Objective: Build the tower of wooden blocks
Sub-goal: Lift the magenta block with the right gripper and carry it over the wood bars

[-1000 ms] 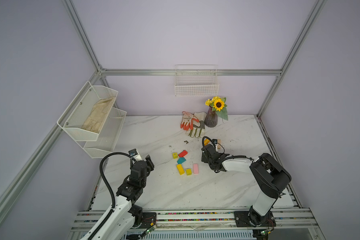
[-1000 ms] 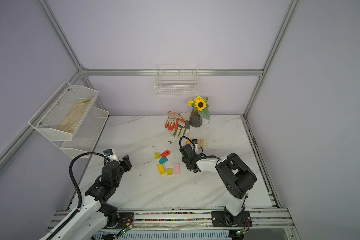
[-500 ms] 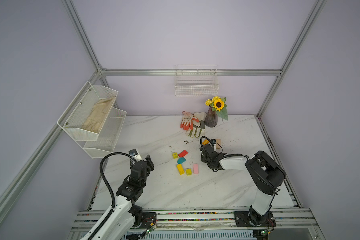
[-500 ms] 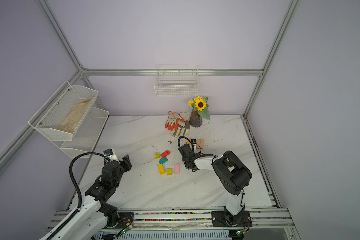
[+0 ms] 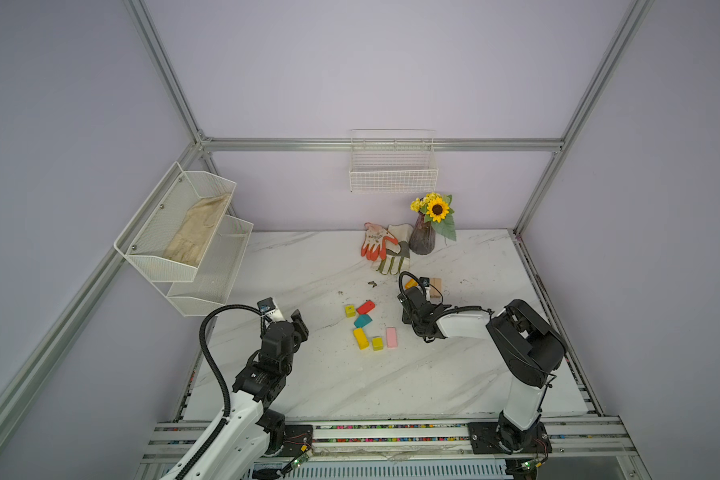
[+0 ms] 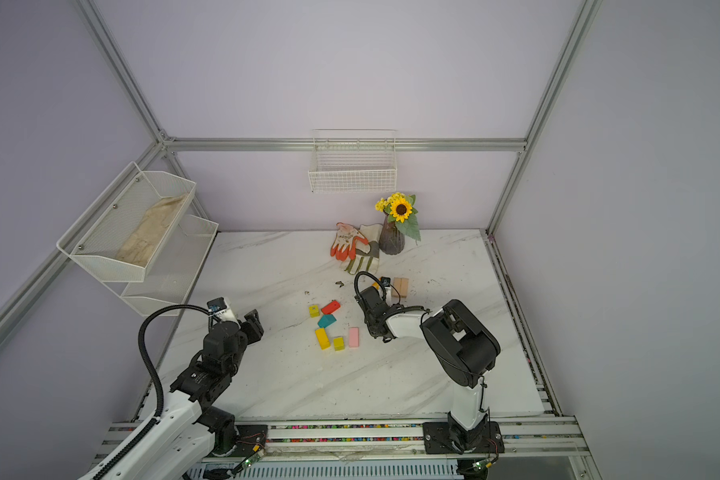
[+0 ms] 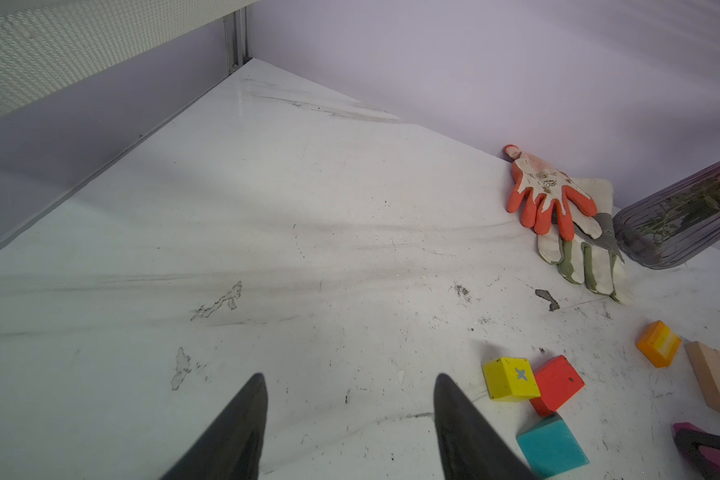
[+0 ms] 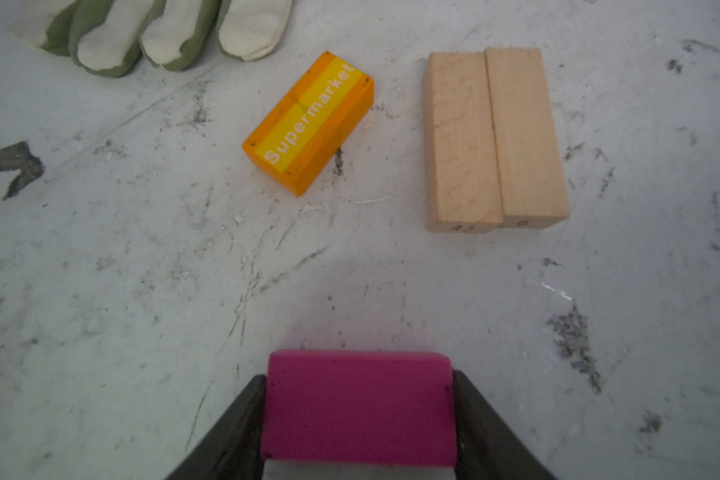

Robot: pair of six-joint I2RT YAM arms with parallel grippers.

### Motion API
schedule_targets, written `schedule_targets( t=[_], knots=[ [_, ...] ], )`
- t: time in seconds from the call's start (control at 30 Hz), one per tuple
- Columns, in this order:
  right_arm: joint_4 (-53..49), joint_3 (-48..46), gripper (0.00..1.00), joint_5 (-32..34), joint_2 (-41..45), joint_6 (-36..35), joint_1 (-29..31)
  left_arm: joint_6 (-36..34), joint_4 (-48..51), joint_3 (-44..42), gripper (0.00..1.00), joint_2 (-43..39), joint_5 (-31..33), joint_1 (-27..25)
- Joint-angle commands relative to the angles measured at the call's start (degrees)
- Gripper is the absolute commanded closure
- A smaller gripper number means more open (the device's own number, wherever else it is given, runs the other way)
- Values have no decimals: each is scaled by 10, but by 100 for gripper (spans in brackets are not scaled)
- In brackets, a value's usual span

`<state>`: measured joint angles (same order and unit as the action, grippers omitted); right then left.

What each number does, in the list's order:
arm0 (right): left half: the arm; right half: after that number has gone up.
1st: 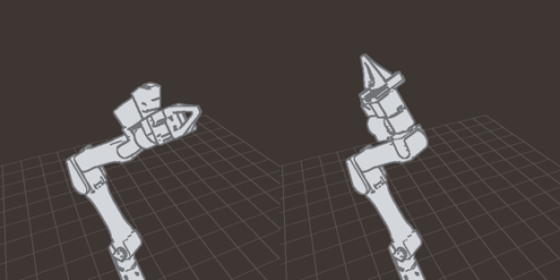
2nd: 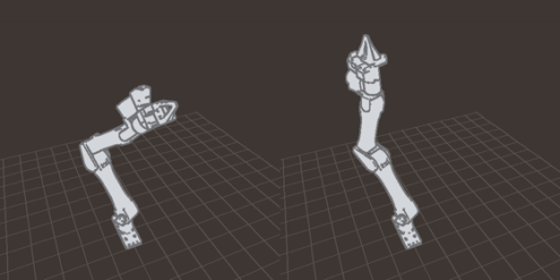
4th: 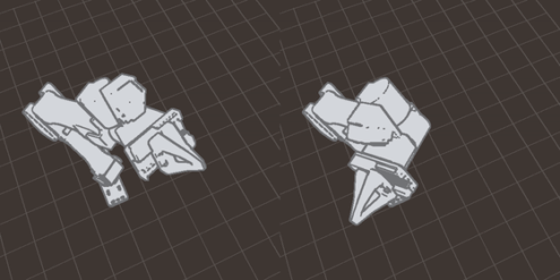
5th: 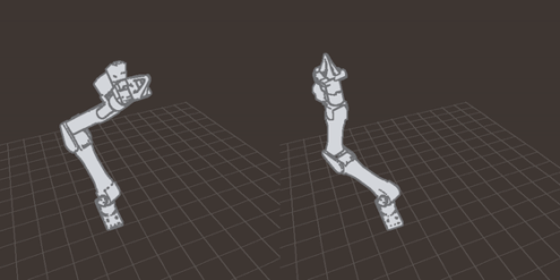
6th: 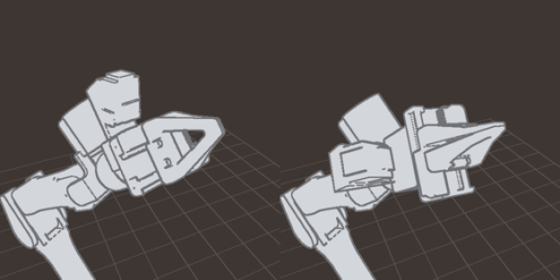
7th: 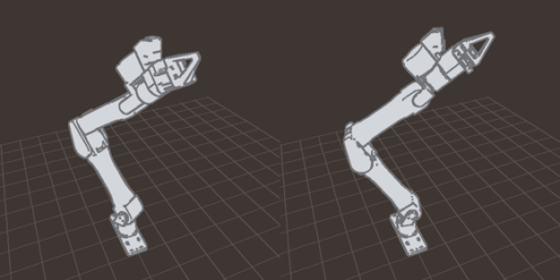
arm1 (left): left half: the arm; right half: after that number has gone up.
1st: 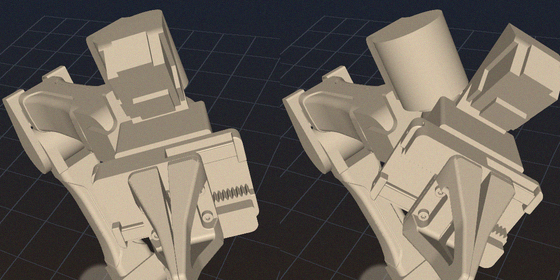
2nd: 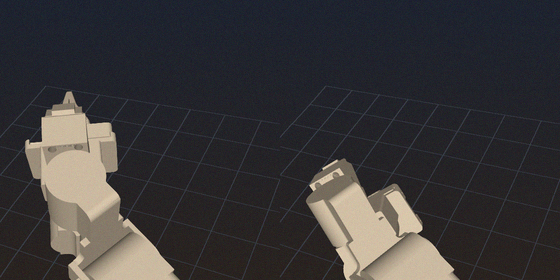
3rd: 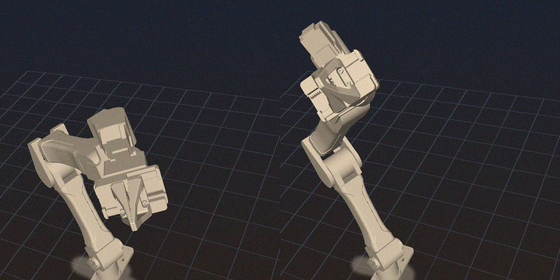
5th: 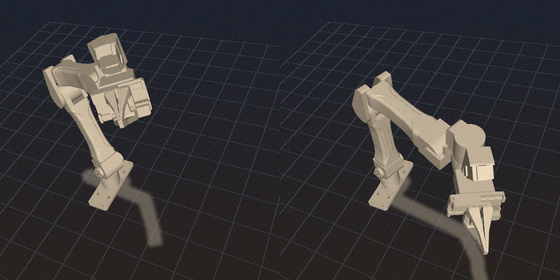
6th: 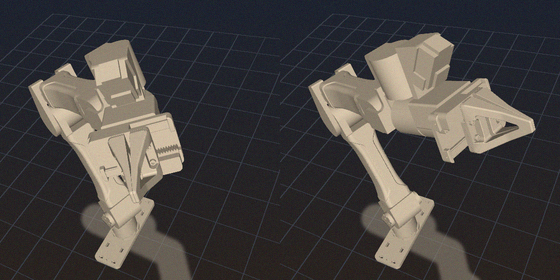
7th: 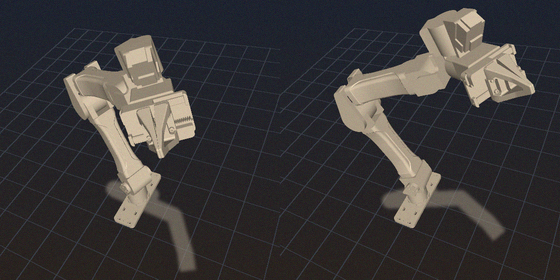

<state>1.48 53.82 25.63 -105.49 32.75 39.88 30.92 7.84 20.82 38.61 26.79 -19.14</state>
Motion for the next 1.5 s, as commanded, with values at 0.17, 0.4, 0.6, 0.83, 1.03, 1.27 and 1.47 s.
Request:
schedule_targets(
  t=[0.17, 0.4, 0.6, 0.83, 1.03, 1.27, 1.47],
  knots=[
    [2, -7, 53, -7, 54, -15, 2, -2, -30, -14, 37, 15, -2, 3],
    [3, -18, 58, 23, 150, -43, 2, -6, -29, -5, 37, 38, -1, 4],
    [31, 34, 62, 59, 171, -80, -1, 6, -16, -1, 35, 42, 25, 3],
    [47, 92, 68, 10, 137, -110, -75, 13, 1, 24, 35, 89, 40, 3],
    [87, 72, 68, -50, 113, -126, -138, 21, 12, 35, 36, 108, 44, 4],
    [81, 73, 73, -85, 69, -145, -177, 27, 20, 38, 36, 110, 49, 4],
    [78, 77, 74, -95, 43, -141, -180, 35, 28, 34, 35, 97, 53, 4]
  ],
)
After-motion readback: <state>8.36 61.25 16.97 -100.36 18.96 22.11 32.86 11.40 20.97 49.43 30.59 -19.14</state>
